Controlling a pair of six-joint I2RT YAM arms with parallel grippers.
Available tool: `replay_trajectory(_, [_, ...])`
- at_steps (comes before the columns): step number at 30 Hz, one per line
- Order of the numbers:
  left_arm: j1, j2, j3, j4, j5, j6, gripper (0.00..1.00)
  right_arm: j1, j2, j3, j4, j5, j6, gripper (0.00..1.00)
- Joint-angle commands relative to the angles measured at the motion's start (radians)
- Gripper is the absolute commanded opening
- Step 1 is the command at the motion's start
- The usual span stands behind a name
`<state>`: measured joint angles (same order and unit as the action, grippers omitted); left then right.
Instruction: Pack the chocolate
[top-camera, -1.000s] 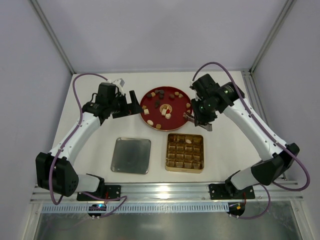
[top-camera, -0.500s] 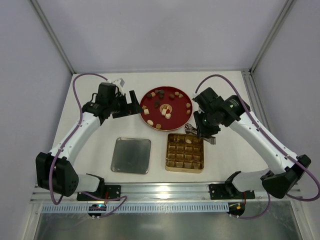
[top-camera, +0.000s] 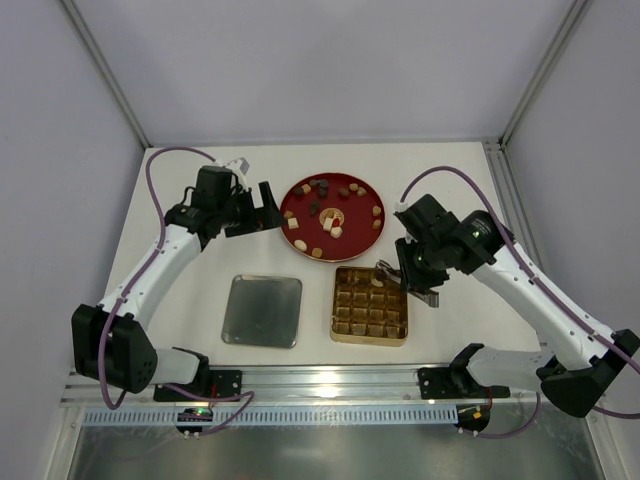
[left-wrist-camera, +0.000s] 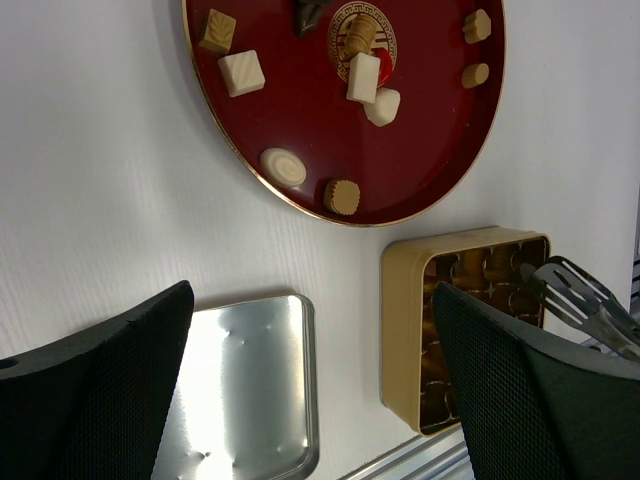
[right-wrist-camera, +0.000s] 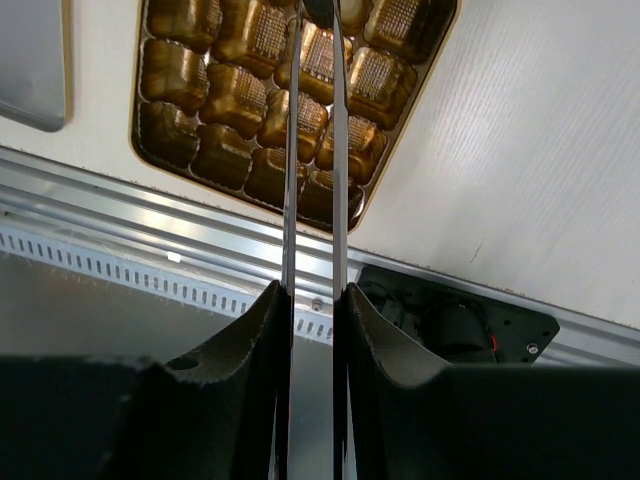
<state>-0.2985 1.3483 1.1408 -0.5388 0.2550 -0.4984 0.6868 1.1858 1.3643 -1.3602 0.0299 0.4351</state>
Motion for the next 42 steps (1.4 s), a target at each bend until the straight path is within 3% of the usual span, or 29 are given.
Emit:
replay_trajectory(1, [0.007,-0.018,-0.003,0.033,0.016,-0.008,1.00,0.011,-0.028,-0.037,-0.060,-0.008,0.030,0.29])
replay_trajectory(7, [0.007,-0.017,-0.003,0.033,0.015,-0.008,1.00,0.011,-0.043,-0.099,-0.019,-0.012,0.036,0.29])
replay_trajectory(42, [0.006,-0.014,-0.004,0.033,0.021,-0.009,1.00,0.011,0.072,-0.031,0.055,-0.001,0.007,0.31])
